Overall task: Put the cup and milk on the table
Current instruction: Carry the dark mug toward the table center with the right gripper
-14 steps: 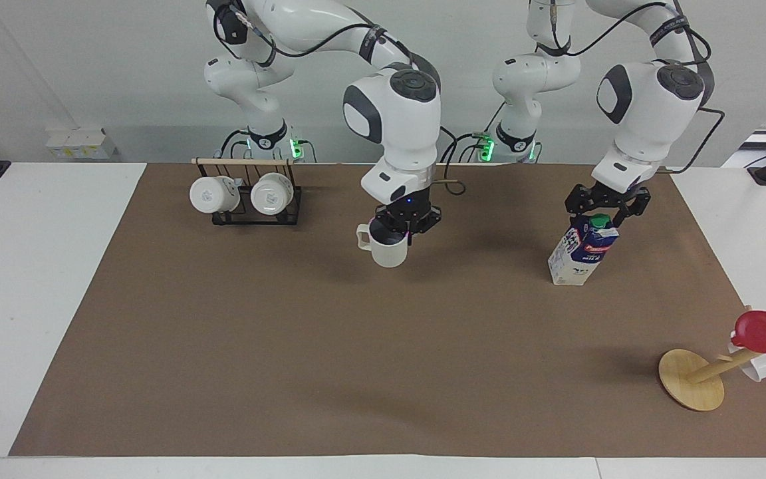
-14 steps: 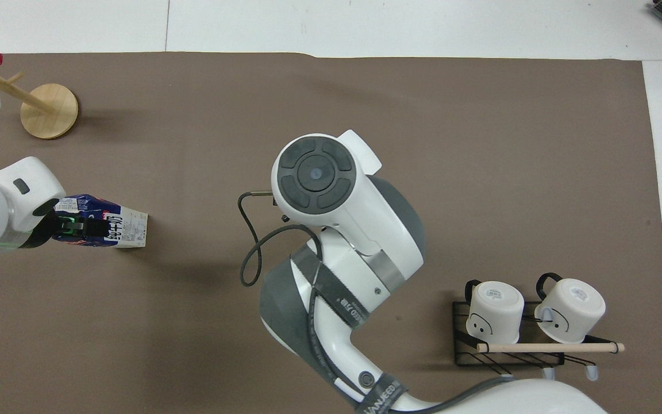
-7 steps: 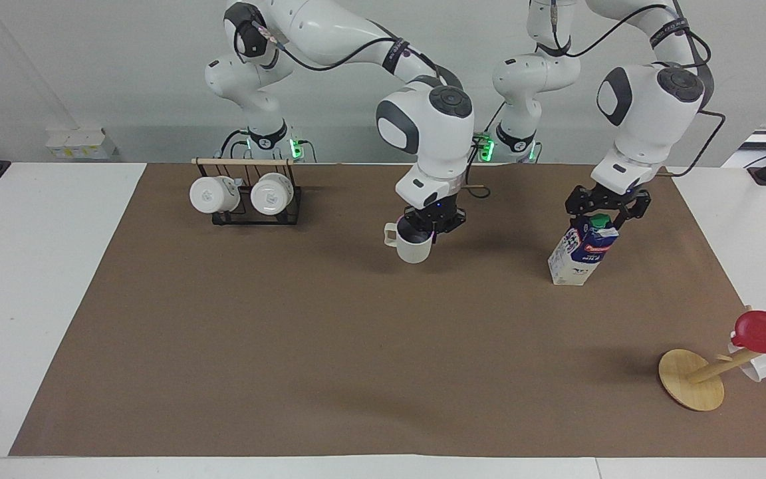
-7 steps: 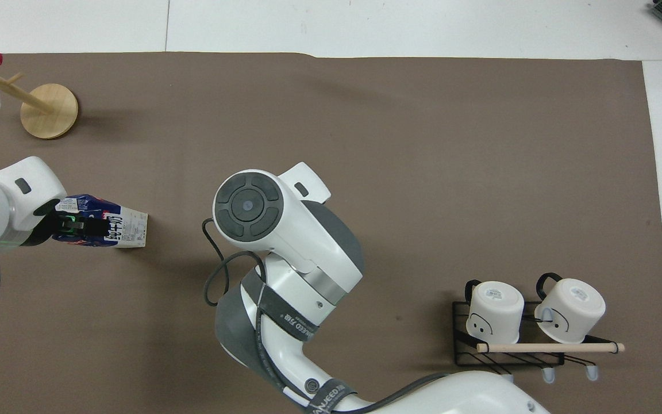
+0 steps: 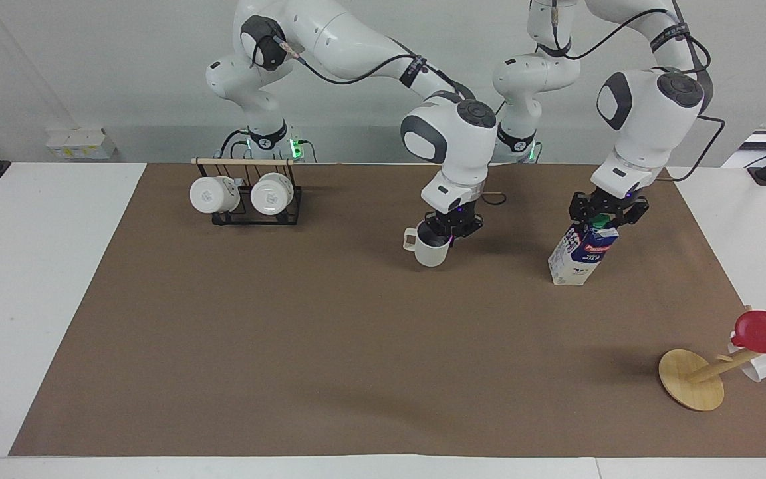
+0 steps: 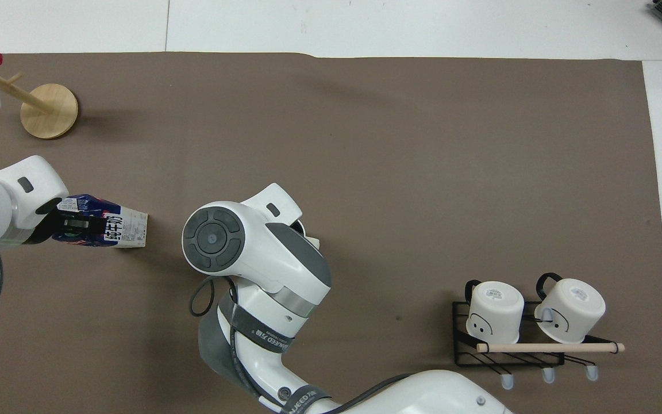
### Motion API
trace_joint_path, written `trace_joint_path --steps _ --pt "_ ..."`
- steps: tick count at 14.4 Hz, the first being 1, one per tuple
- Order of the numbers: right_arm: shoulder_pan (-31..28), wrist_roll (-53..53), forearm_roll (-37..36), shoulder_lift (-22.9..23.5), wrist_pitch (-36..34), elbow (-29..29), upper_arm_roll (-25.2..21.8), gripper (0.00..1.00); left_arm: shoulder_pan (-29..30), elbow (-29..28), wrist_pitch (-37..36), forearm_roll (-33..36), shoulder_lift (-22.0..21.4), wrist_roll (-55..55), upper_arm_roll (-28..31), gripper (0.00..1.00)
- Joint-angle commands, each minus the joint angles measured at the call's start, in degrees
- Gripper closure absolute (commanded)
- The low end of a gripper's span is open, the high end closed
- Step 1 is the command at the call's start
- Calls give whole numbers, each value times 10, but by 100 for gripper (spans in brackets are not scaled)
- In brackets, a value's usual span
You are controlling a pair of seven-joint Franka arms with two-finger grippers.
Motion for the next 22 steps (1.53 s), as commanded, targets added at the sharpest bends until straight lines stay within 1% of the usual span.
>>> trace_joint_path --steps 1,3,4,5,6,7,8,9,14,17,19,22 --pt "-3 13 -12 -20 44 -55 1 100 9 -3 9 0 1 11 -3 43" --pt "-2 15 -15 -21 44 -54 1 100 9 -2 9 0 1 11 -3 46" --pt "-3 29 -9 -21 43 -54 1 91 9 -2 8 0 1 11 -3 48" --pt "-5 54 -8 -21 43 -54 2 76 9 -2 8 0 1 11 -3 49" --pt "-4 65 -8 -21 41 -51 1 39 9 -1 8 0 1 11 -3 50" --pt "-4 66 -14 -21 38 -50 1 30 9 0 6 0 1 11 -3 53" --pt "-3 66 -14 -23 38 -49 1 4 9 1 5 0 1 11 -3 54" --pt "-5 66 -14 -32 31 -49 0 0 9 2 3 0 1 10 -3 56" --pt "-37 60 -2 -120 -40 -53 1 0 10 9 1 0 6 9 -3 57" --pt "-86 31 6 -197 -87 -81 1 0 9 19 -8 0 8 4 -3 57" --pt "-132 -8 17 -254 -113 -115 1 0 8 36 -31 -2 8 -1 -3 59" --pt "-202 -76 19 -321 -156 -143 1 0 -3 63 -75 -6 7 -28 -4 59"
